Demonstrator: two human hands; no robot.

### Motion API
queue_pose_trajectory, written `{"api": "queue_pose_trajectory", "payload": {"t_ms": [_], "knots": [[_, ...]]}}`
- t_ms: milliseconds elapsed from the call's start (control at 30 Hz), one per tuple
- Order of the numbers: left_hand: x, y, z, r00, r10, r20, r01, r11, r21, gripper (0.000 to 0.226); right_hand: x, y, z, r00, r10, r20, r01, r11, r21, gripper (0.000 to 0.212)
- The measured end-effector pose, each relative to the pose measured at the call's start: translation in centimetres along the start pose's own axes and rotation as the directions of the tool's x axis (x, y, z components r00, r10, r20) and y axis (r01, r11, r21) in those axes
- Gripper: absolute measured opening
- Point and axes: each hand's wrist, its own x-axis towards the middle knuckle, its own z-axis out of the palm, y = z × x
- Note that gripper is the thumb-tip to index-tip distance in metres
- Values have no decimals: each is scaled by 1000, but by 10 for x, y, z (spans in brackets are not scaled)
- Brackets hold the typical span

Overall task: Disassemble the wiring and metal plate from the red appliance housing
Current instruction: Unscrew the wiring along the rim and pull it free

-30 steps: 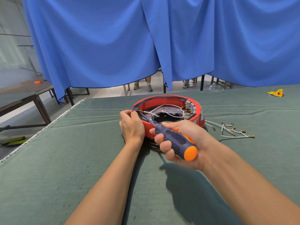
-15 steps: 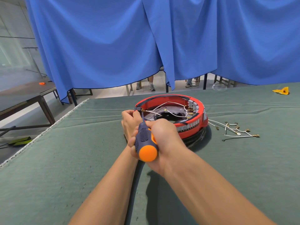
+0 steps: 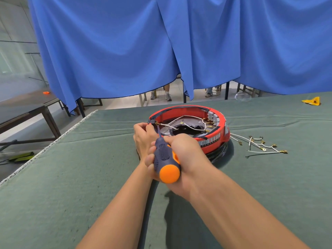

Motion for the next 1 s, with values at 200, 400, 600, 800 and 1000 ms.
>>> {"api": "queue_pose_trajectory", "payload": {"t_ms": [200, 400, 600, 800, 1000], "knots": [[9, -8, 2, 999, 19, -37, -21, 999, -46, 21, -8, -7, -1, 995, 92, 26, -91, 996, -22, 11], [8, -7, 1, 999, 21, -45, -22, 999, -40, 12, -7, -10, -3, 988, 135, -77, -139, 989, -41, 16], [7, -8, -2, 998, 57, -1, -57, 998, -29, 8, -9, -19, -8, 981, 172, -88, -177, 983, -50, 26], [2, -5, -5, 996, 83, 13, -83, 995, -56, 10, -9, -30, -17, 978, 176, -109, -194, 963, -185, 30], [-1, -2, -5, 997, 77, 2, -77, 996, -40, 9, -13, -40, -31, 975, 189, -118, -215, 935, -283, 31]]}}
